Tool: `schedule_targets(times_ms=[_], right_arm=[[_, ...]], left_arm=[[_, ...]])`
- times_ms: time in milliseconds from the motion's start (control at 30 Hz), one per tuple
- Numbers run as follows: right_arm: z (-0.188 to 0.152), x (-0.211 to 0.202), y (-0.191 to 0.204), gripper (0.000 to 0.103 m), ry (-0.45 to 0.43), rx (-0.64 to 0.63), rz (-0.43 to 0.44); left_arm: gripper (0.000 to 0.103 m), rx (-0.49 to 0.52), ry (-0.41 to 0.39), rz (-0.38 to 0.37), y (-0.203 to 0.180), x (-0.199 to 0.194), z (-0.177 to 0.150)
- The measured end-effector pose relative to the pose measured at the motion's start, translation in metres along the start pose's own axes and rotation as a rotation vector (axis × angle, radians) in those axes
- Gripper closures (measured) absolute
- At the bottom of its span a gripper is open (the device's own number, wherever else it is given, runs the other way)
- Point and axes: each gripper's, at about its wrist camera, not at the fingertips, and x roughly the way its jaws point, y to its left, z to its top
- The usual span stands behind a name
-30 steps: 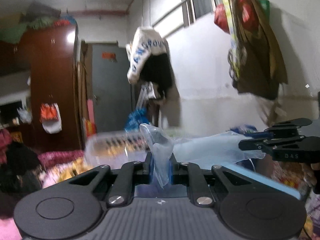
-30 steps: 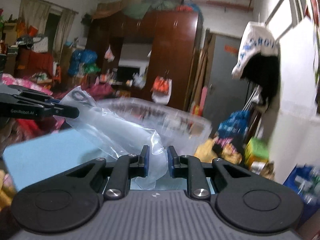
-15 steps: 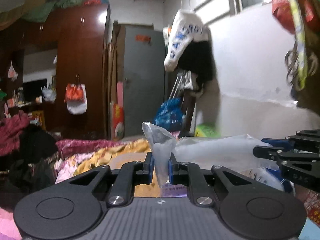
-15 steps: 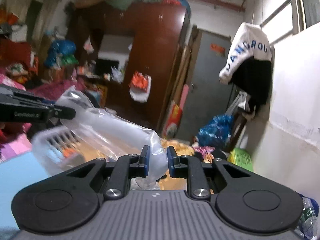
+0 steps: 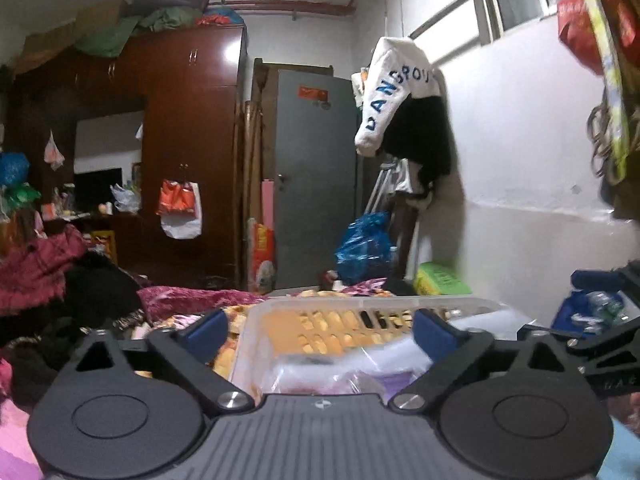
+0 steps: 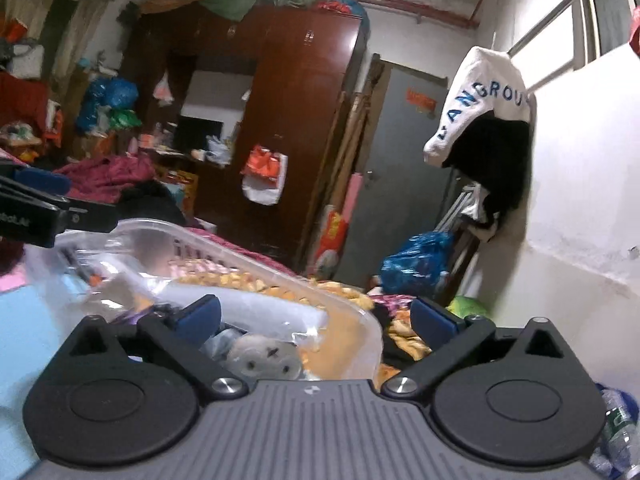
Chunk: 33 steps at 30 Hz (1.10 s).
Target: Organize objects
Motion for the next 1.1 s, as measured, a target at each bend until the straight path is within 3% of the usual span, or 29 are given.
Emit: schedule_targets(times_ms=[167, 267, 333, 433, 533, 700, 1100], right_arm=[[-0.002, -0.045, -0.013, 0.0, 0.003, 0.135, 0.061], [-0.003, -0.069, -0.015, 0.0, 0.074, 0.209, -0.053], [-0.007, -0.09, -0.017, 0.0, 0.09, 0.268, -0.073], [-0.015, -0.124, -0.007, 0.0, 0.05, 0.236, -0.057], [-0.026, -0.153, 0.004, 0.0, 0.028, 0.222, -0.024], [-0.046, -0.169, 0.012, 0.0, 0.025, 0.295, 0.079], [-0.049, -0.17, 0.018, 0.0, 0.046, 0.3, 0.047]], left_arm=[[0.001, 0.011, 0.06, -0.043, -0.003, -0.034, -0.008], [0.001, 0.042, 0.101, -0.055, -0.009, -0.057, -0.018], [0.001, 0.047, 0.132, -0.058, -0.014, -0.073, -0.022], [0.001, 0.037, 0.158, -0.081, -0.022, -0.097, -0.029], [0.001, 0.04, 0.135, -0.082, -0.03, -0.123, -0.039], [0.001, 0.037, 0.117, -0.08, -0.04, -0.143, -0.051], [0.001, 0.047, 0.097, -0.024, -0.048, -0.157, -0.057]])
